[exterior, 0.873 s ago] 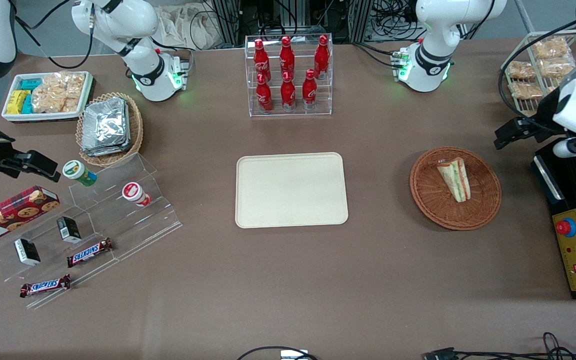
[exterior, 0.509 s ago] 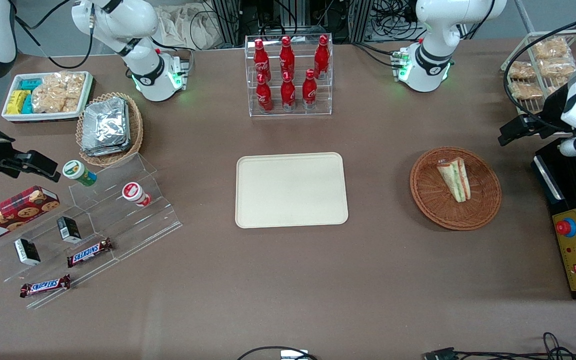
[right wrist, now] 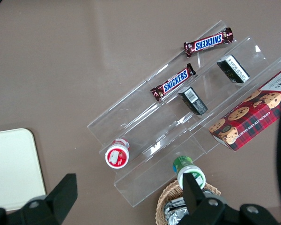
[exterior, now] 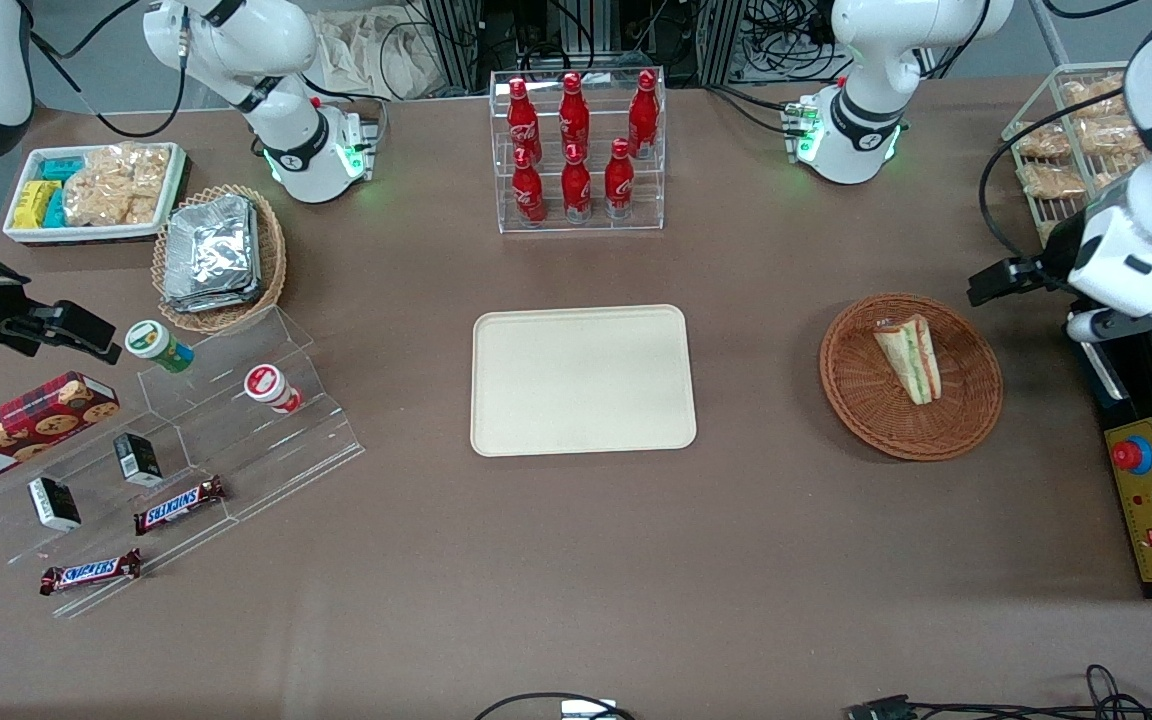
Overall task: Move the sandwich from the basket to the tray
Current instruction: 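Move the left gripper over the sandwich in the wicker basket, then lower the left gripper and close it on the wrapped sandwich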
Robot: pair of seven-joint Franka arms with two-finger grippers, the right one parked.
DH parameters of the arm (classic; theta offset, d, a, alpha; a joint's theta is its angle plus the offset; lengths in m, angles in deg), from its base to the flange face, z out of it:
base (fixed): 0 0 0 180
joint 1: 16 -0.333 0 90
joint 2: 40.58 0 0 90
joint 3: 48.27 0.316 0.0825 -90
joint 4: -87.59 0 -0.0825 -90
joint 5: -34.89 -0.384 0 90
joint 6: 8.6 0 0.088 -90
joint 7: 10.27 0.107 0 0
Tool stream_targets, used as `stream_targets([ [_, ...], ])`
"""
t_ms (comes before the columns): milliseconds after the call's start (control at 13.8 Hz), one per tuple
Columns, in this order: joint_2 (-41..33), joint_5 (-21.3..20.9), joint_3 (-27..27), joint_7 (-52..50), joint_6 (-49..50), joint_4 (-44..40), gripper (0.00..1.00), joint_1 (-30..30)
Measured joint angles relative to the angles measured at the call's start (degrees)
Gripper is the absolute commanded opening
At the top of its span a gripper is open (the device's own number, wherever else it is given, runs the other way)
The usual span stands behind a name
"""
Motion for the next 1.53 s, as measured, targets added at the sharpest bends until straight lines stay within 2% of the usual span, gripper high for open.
stream_targets([
  [218, -1.21, -0.01, 0.10, -1.42, -13.18, 12.50, 1.00, -0.06],
  [582, 0.35, -0.01, 0.19, -1.79, -30.48, 25.36, 1.00, -0.07],
  [873, 4.91, -0.01, 0.41, -1.81, -41.51, 31.33, 1.00, -0.58],
  [1236, 11.17, -0.01, 0.74, -1.72, -48.54, 32.34, 0.99, -0.76],
  [1309, 11.71, -0.01, 0.78, -1.71, -48.97, 32.34, 0.93, -0.76],
  [1382, 12.00, -0.01, 0.83, -1.70, -49.11, 32.33, 0.64, -0.76],
  [1455, 12.10, -0.01, 0.92, -1.70, -49.12, 32.33, 0.11, -0.76],
  [1527, 12.11, -0.02, 1.14, -1.61, -49.12, 32.33, 0.00, -0.77],
])
